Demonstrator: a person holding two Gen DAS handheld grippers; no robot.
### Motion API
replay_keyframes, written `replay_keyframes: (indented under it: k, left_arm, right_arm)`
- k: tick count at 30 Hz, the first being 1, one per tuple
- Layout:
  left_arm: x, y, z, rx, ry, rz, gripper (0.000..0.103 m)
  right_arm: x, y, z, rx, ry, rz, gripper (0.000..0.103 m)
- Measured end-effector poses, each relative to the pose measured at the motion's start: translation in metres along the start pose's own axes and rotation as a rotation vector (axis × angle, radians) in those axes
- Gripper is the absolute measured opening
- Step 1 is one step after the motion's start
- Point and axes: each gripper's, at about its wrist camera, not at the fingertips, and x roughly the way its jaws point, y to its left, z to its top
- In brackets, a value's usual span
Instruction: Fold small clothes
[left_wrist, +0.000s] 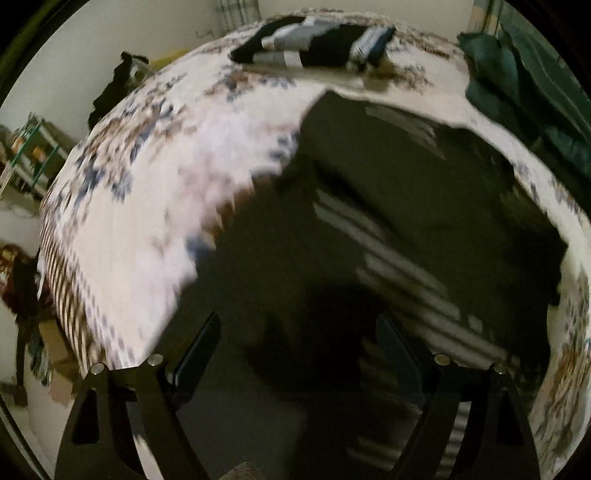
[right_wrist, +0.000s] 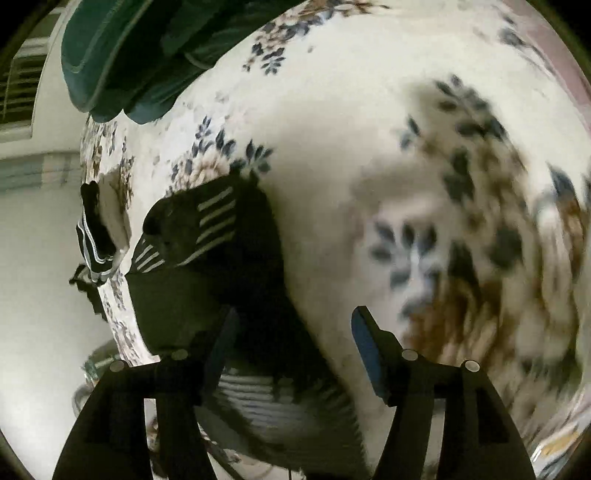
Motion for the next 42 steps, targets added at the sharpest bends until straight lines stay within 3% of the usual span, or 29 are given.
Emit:
replay_keyframes:
  k: [5, 10, 12, 13, 15, 19, 22, 24, 25, 26, 31, 34, 39, 42]
  left_arm:
    - [-0.008, -0.038, -0.076, -0.046, 0.085, 0.080, 0.086]
    - [-0.013, -0.063, -0.123, -0.073, 0.147, 0.101, 0.086]
    - [-0.015, -0.071, -0.132, -0.068, 0.159, 0.097, 0.086]
    - [-0.017, -0.075, -0.136, -0.062, 0.162, 0.095, 0.086]
    - [-0.021, -0.082, -0.141, -0.061, 0.166, 0.082, 0.086]
    - [-0.028, -0.092, -0.146, -0.063, 0.159, 0.042, 0.086]
    - [-0.030, -0.099, -0.149, -0.054, 0.158, 0.029, 0.086]
    - [-0.038, -0.101, -0.151, -0.057, 0.148, 0.003, 0.086]
    - [-0.041, -0.103, -0.153, -0.049, 0.146, -0.004, 0.086]
    - [-0.045, -0.105, -0.156, -0.036, 0.148, -0.018, 0.086]
    - [-0.061, -0.124, -0.190, 0.068, 0.188, -0.084, 0.086]
    - [-0.049, -0.149, -0.226, 0.155, 0.253, -0.118, 0.086]
    - [-0.007, -0.188, -0.269, 0.249, 0.316, -0.095, 0.086]
    - [0.004, -0.201, -0.275, 0.281, 0.273, -0.045, 0.081]
  right_arm:
    - [0.074, 0.008, 0.065, -0.072, 0.112, 0.093, 0.066]
    - [0.131, 0.016, 0.097, -0.076, 0.177, 0.125, 0.064]
    - [0.137, 0.024, 0.096, -0.128, 0.183, 0.098, 0.006]
    - [0.132, 0.031, 0.095, -0.181, 0.150, 0.012, 0.004]
    - [0.111, 0.036, 0.101, -0.245, 0.057, -0.059, 0.004]
    - [0.118, 0.045, 0.114, -0.281, 0.071, -0.126, 0.004]
    - [0.130, 0.059, 0.111, -0.325, 0.128, -0.170, 0.008]
    - [0.120, 0.059, 0.108, -0.310, 0.172, -0.141, 0.032]
    - [0.111, 0.056, 0.104, -0.303, 0.178, -0.117, 0.057]
    - [0.101, 0.052, 0.099, -0.304, 0.181, -0.097, 0.070]
    - [0.047, 0.014, 0.069, -0.285, 0.251, -0.094, 0.070]
    - [0.026, -0.014, 0.054, -0.251, 0.265, -0.100, 0.071]
    - [0.042, -0.045, 0.053, -0.216, 0.261, -0.047, 0.073]
    - [0.068, -0.041, 0.064, -0.203, 0.259, 0.034, 0.073]
